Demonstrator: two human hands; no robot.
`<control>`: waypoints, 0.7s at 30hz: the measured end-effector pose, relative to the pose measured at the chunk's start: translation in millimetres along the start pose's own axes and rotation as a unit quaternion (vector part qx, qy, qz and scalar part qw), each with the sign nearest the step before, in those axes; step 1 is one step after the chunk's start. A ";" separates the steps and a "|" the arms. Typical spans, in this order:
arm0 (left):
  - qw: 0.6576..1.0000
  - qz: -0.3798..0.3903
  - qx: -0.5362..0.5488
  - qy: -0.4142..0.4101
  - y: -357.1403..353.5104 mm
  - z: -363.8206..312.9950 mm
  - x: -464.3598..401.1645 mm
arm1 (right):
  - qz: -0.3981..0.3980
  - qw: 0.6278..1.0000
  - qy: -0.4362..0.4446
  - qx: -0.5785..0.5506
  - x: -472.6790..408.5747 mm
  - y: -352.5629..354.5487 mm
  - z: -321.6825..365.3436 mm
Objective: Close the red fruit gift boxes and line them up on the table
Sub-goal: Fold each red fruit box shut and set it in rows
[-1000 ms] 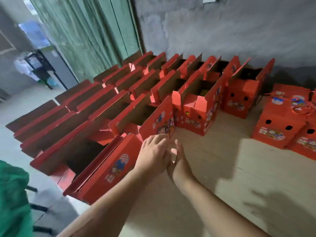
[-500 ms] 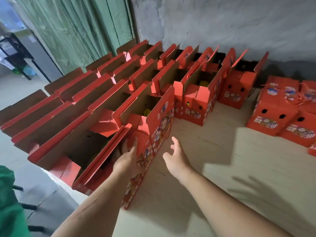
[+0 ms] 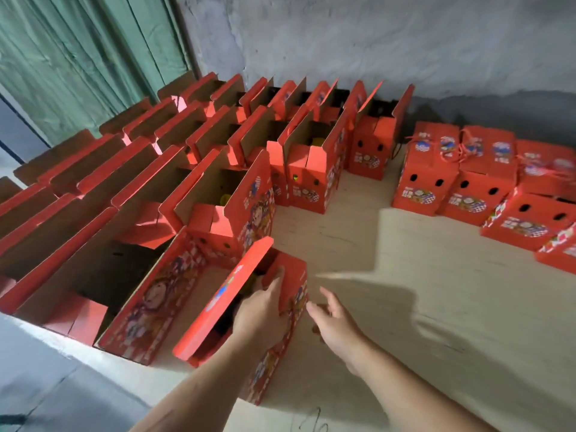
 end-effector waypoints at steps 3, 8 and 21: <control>0.998 0.017 0.008 -0.064 -27.2 -81.2 14.6 | -0.084 0.990 -0.005 -0.112 19.6 38.7 -16.7; 0.989 0.079 0.055 -0.110 -68.8 -207.2 35.6 | -0.236 0.954 -0.029 -0.181 58.7 129.6 -56.5; 0.909 0.194 0.286 -0.234 -61.8 -340.7 113.5 | -0.186 0.974 -0.024 -0.127 105.6 232.8 -120.3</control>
Point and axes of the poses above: each hand's wrist, its own x-axis away from the middle knuckle, its own y-axis out of the back of the hand, z = x × y, the point moved 6 cm from there along -x, towards the middle knuckle, and after that the axes turned 4 degrees about -y, right-handed, at the moved point
